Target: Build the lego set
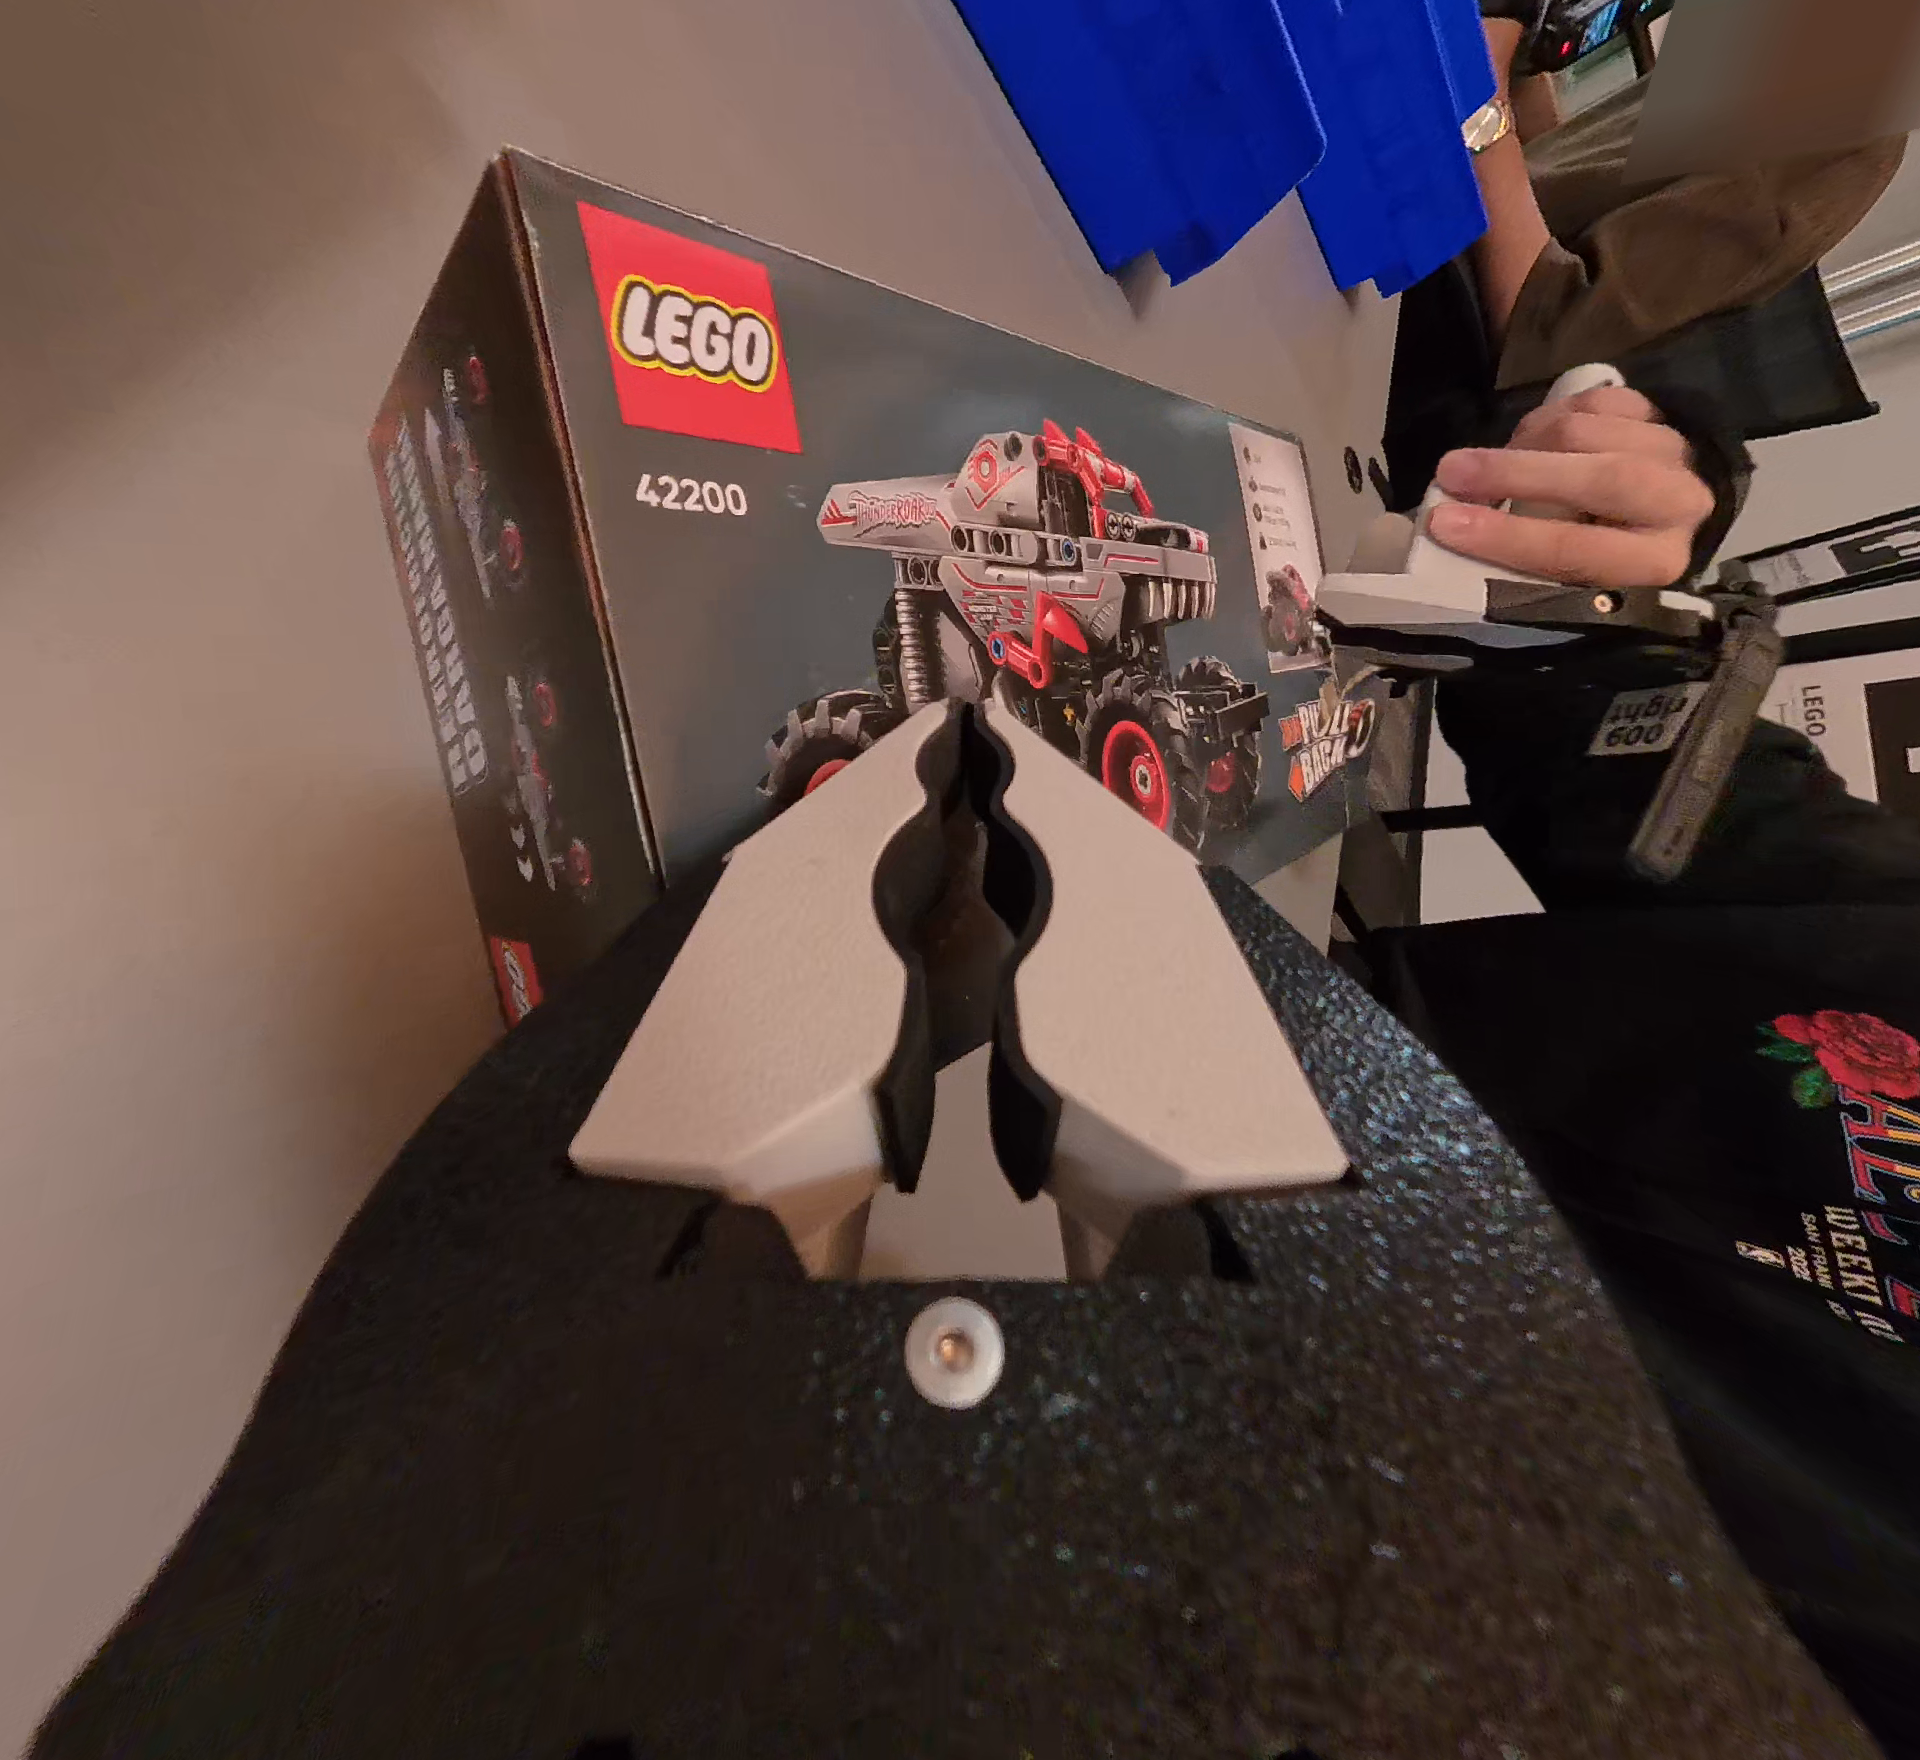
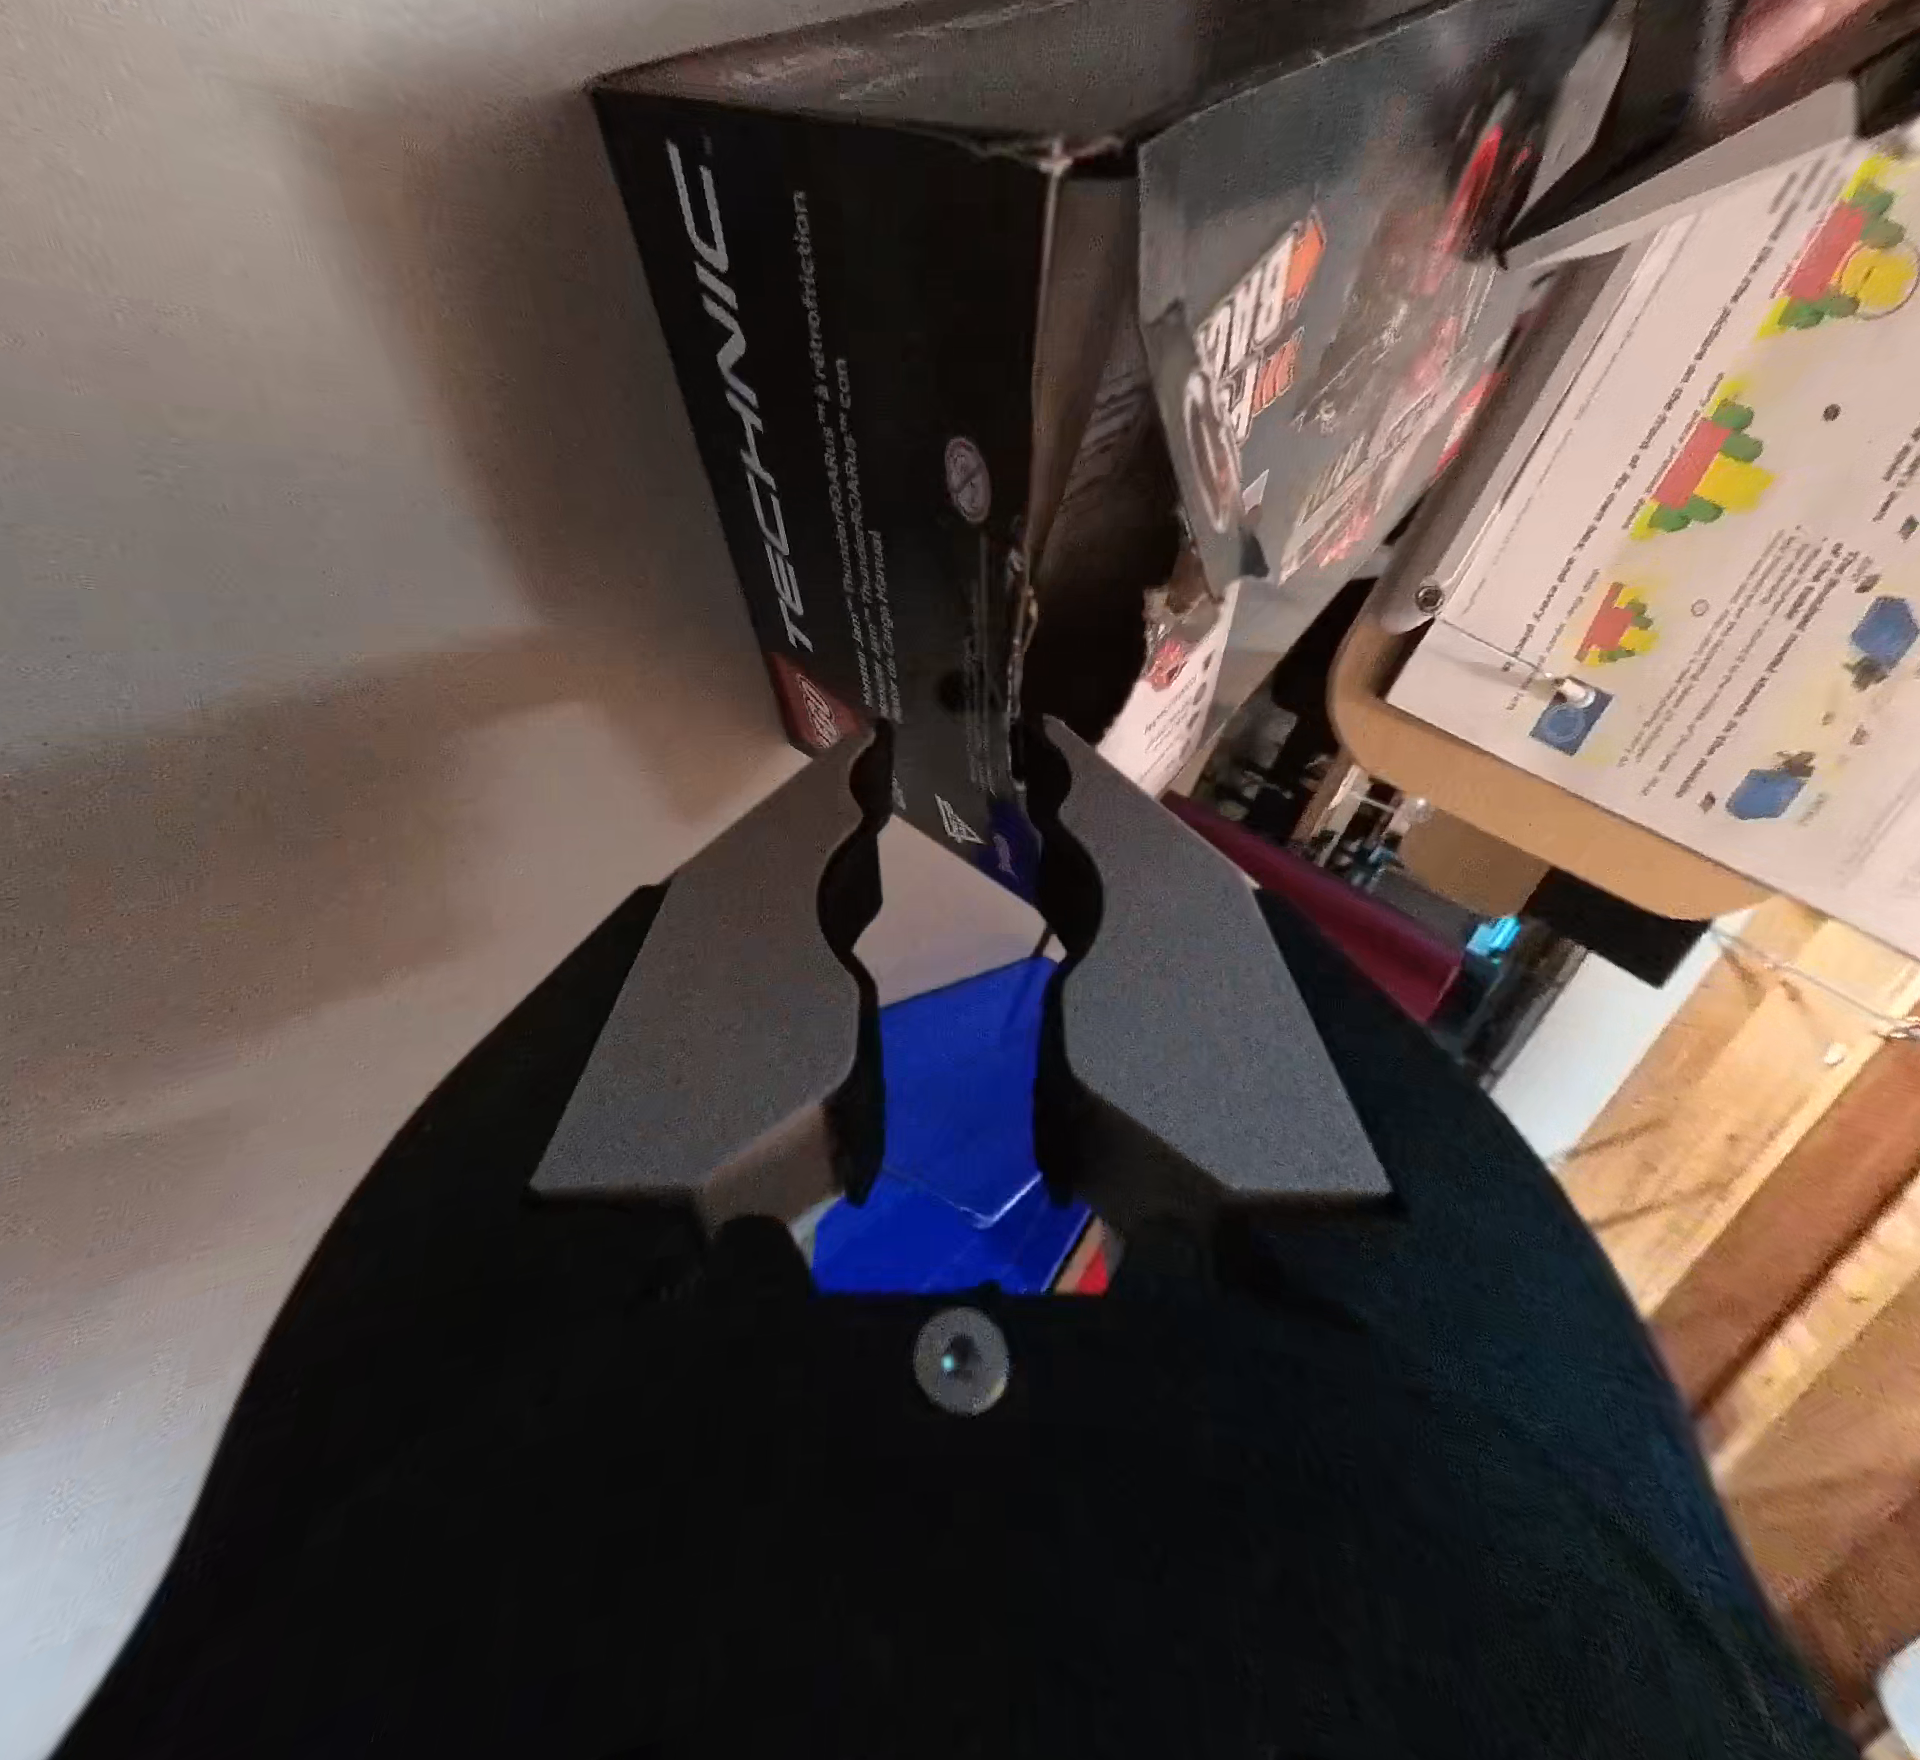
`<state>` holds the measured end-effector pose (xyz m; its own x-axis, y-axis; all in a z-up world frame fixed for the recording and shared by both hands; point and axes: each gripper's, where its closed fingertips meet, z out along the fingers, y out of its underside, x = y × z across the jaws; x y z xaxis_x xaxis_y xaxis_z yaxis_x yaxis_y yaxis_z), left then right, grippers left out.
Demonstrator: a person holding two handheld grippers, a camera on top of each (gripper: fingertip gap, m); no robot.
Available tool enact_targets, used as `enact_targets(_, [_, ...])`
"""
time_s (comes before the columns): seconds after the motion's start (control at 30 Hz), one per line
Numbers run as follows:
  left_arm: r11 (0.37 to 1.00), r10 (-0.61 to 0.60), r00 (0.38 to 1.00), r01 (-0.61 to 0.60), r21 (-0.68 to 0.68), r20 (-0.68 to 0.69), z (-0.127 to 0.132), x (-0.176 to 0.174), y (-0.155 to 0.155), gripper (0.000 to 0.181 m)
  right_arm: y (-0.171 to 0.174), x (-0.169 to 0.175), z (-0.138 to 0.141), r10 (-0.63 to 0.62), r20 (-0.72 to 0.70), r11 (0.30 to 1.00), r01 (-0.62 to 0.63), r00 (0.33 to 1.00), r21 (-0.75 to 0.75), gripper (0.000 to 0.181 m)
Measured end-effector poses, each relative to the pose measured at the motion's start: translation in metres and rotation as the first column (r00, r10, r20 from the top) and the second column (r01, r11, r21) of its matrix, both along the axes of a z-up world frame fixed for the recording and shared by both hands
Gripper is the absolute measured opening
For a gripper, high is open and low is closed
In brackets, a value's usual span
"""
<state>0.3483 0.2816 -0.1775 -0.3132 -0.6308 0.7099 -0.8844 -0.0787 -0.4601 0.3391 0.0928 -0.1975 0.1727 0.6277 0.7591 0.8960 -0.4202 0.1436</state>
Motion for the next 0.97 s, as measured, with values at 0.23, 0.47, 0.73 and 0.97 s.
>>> enact_targets(0.23, [1.000, 0.005, 1.000, -0.005, 0.004, -0.002, 0.000, 0.003, -0.001, 0.000, 0.006, 0.027, 0.000, 0.106, 0.036, 0.991, -0.109, 0.994, 0.083, 0.022])
enact_targets(0.47, [1.000, 0.010, 1.000, -0.010, 0.028, 0.003, -0.001, 0.005, 0.000, 0.000, 0.007, 0.032, -0.001, 0.088, -0.071, 0.991, -0.080, 0.994, 0.110, 0.018])
enact_targets(0.73, [0.957, -0.144, 0.972, 0.089, 0.278, 0.185, 0.006, -0.017, -0.019, 0.000, 0.017, -0.078, 0.001, 0.173, -0.111, 0.982, -0.162, 0.979, 0.097, 0.016])
enact_targets(0.97, [0.963, -0.181, 0.969, 0.140, 0.229, 0.170, 0.006, -0.043, -0.058, 0.000, 0.035, -0.104, 0.002, 0.156, -0.225, 0.973, -0.110, 0.962, 0.203, 0.017])
